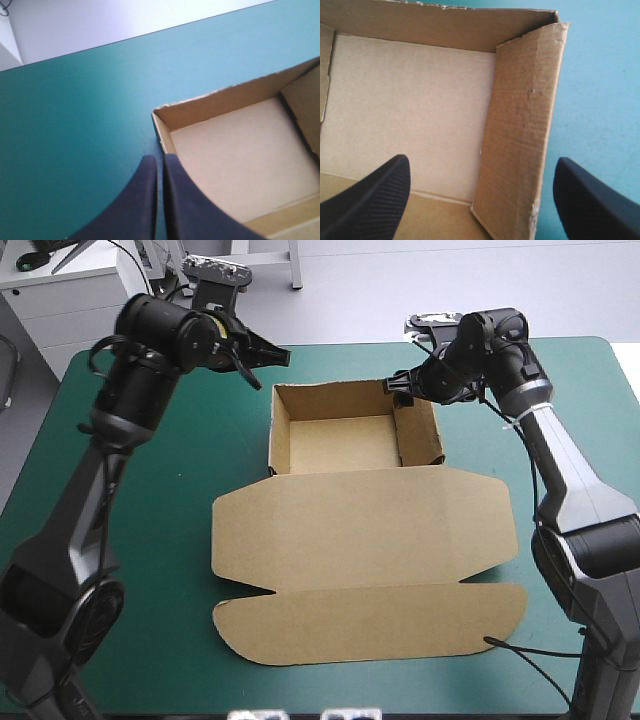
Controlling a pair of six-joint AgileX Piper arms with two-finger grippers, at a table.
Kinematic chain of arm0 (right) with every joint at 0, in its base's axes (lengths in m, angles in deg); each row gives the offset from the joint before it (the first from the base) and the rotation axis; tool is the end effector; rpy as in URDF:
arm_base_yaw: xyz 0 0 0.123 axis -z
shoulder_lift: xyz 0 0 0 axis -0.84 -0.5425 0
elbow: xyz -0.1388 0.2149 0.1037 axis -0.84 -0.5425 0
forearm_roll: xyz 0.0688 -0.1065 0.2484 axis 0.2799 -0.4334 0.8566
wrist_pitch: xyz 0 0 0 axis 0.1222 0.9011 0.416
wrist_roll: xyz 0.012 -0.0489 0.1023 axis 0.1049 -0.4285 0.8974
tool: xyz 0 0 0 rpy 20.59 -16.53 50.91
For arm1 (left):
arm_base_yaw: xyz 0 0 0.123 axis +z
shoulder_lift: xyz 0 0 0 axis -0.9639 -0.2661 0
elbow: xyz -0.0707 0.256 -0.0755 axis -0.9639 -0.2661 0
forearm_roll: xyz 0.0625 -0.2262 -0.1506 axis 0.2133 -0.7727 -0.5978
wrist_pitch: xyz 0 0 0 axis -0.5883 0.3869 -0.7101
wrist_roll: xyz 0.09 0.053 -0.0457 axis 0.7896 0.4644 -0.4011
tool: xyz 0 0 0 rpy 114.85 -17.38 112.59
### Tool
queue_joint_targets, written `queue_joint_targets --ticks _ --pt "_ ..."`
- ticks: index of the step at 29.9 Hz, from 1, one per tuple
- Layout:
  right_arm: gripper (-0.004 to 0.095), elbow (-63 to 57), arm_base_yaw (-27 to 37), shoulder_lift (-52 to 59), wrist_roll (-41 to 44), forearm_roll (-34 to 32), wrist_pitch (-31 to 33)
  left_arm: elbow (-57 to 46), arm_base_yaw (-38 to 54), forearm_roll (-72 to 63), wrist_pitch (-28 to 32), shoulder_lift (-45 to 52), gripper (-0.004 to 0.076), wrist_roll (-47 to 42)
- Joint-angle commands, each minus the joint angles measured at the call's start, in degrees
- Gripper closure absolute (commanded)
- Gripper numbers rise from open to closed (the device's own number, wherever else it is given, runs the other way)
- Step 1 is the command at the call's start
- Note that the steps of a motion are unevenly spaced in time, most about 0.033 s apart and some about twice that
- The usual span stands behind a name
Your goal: Fold the box
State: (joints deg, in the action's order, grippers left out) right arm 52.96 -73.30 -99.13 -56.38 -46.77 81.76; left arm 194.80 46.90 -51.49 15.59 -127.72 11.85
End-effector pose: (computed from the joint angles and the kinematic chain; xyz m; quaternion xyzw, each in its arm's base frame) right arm 0.4469 0.1431 0.3430 -0.1050 0.9554 0.1052 0.2553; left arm 0.3793 -0.1758 0.4633 0.1428 0.8954 -0.0374 0.4201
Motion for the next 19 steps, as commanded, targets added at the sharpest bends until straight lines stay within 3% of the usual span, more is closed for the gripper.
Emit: queue_joint_targets --ticks 1,11,19 --pt "0.0179 -1.93 -0.04 6.28 -0.70 0.66 0.08 -3.99 -0.32 -3.22 -2.30 10.51 0.0731 1.98" --pt "0.0180 -11.85 -0.04 6.44 -3.24 -0.18 -0.48 -37.02 -0.32 -1.51 -1.43 33.94 0.0731 5.04" --pt "0.0180 -13.94 -0.04 4.26 -2.84 -1.49 -3.45 -65.04 -0.32 -1.61 11.72 51.83 0.0731 4.92"
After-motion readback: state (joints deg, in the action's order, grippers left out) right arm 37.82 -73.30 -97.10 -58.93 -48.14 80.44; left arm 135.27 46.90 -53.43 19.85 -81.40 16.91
